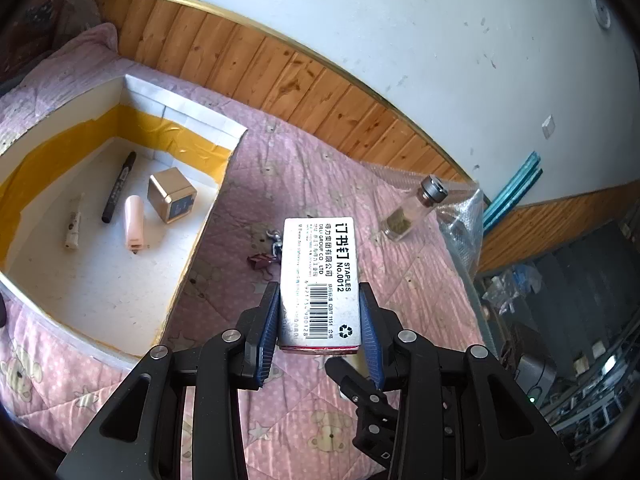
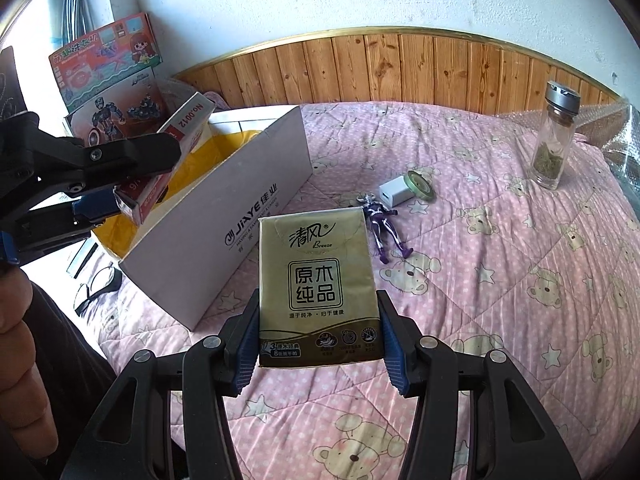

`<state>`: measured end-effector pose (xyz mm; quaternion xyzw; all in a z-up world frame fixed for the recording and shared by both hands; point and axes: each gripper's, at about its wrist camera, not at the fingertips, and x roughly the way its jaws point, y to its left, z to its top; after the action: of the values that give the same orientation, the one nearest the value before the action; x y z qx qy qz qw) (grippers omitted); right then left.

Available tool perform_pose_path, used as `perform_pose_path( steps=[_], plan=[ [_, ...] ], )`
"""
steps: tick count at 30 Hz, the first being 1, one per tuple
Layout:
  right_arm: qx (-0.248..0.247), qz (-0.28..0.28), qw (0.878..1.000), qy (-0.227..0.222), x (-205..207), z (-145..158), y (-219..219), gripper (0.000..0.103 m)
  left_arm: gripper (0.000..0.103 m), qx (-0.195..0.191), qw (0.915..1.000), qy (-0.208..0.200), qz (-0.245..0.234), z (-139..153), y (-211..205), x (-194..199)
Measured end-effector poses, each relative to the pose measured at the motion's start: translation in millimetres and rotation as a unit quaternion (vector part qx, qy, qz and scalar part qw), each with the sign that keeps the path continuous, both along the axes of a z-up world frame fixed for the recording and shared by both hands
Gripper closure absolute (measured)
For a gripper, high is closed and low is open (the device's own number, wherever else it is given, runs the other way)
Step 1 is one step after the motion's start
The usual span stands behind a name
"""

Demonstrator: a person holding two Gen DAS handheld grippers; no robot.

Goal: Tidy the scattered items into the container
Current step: 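Carry the staples box and tissue pack together over the white box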

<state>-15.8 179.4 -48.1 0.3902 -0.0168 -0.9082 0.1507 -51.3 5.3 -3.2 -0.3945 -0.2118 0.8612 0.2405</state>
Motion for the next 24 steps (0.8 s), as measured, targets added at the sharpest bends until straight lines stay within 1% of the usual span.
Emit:
perform_pose_path(
  steps=[7,24],
  plan=[
    [-0.018,0.005,1.000,0.016,3,18,-7,0.049,0.065,0.011,0.9999,-0.003,0.007,1,-12,0],
    [-0.056,0.024,0.998,0.031,2,51,-35,0.049,0.065,0.044,0.9986,-0.001,0.028,10,-46,-4]
  ],
)
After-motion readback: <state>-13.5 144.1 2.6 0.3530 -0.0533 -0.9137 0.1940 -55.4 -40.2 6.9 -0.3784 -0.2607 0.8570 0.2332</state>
